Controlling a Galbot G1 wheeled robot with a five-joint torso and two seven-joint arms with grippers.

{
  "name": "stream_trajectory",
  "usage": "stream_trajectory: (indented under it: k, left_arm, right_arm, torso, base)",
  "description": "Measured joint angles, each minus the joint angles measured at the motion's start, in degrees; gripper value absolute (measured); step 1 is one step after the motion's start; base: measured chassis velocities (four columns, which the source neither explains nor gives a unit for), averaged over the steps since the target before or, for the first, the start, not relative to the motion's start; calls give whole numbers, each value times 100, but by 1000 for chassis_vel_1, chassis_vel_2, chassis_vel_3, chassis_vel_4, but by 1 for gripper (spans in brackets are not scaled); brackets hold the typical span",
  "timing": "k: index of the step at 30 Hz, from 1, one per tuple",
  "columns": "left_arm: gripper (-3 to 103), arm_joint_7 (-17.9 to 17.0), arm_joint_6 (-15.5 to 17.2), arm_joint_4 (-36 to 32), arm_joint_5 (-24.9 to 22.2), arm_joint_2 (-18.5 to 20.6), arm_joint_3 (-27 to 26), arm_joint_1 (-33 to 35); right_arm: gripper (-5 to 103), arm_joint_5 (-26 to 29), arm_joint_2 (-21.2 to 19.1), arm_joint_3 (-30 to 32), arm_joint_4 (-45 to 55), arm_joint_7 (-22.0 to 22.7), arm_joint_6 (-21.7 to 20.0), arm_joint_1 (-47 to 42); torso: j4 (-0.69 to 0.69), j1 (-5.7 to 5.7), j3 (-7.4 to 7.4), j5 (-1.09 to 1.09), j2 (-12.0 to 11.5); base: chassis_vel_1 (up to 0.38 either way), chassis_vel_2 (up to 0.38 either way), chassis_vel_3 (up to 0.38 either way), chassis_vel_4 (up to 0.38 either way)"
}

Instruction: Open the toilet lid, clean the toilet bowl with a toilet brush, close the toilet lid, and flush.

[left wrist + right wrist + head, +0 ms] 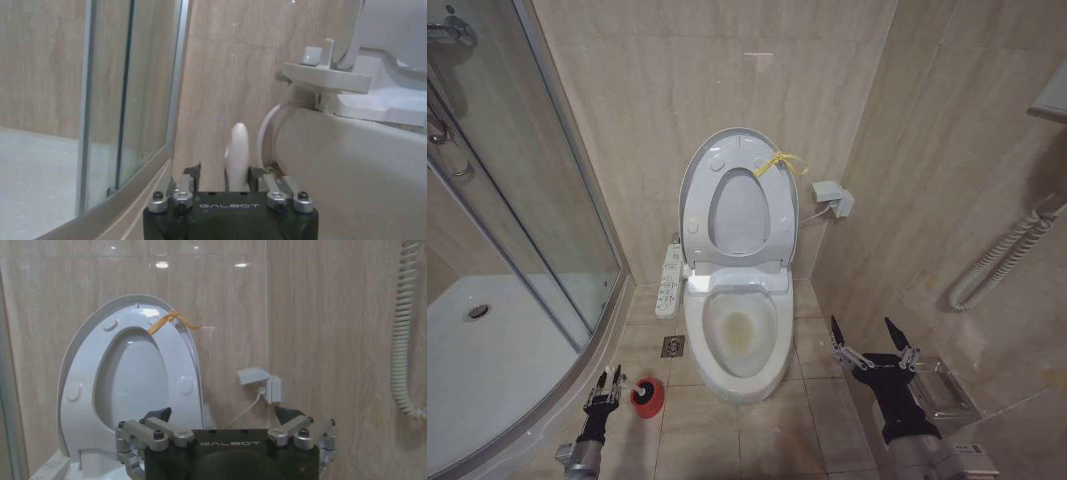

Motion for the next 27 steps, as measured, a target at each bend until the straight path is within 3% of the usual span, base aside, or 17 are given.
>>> stream_trajectory:
  k: [1,8,9,13,16,17,18,21,22,25,26,27]
  left_arm:
    - [52,24,-1,1,4,0,3,-5]
    - [52,78,-52,-59,121,-2,-10,3]
    - [79,77,-65,-112,146,5,-19,21]
    - [79,12,-60,-308,204,20,-51,91]
    - [79,-155,164,-766,170,24,-87,282]
    - [100,-207,251,-950,160,24,-99,354]
    - [100,-207,251,-950,160,24,-99,354]
    - [100,-568,826,-2113,150,41,-117,799]
    - [100,-568,826,-2113,150,41,-117,799]
    - [100,-1287,1760,-3870,259,118,-119,1396]
    - [100,-1287,1760,-3870,259,118,-119,1396]
    - [100,-1600,2246,-4552,323,151,-114,1622]
  right_arm:
    - [100,0,0,0,0,0,0,0]
    - [100,0,0,0,0,0,0,0]
    - [100,0,0,0,0,0,0,0]
    - [100,0,0,0,0,0,0,0]
    - [100,0,0,0,0,0,0,0]
    - [100,0,0,0,0,0,0,0]
    - [100,0,0,0,0,0,0,0]
    - [100,0,1,0,1,0,0,0]
    - [100,0,1,0,1,0,0,0]
    - [100,0,-1,0,0,0,0,0]
    - [100,0,-1,0,0,0,0,0]
    - [100,0,-1,1,0,1,0,0]
  torso:
    - [0,0,0,0,0]
    - [1,0,0,0,0]
    - [1,0,0,0,0]
    - [1,0,0,0,0]
    - [2,0,0,0,0]
    - [1,0,0,0,0]
    - [1,0,0,0,0]
    - [-1,0,0,0,0]
    - [-1,0,0,0,0]
    - [1,0,-1,1,0]
    - [1,0,-1,1,0]
    - [1,0,0,1,0]
  base:
    - [0,0,0,0]
    - [0,0,0,0]
    - [0,0,0,0]
    - [0,0,0,0]
    - [0,0,0,0]
    - [0,0,0,0]
    - [0,0,0,0]
    - [0,0,0,0]
    - [0,0,0,0]
    - [0,0,0,0]
    - [0,0,0,0]
    - [0,0,0,0]
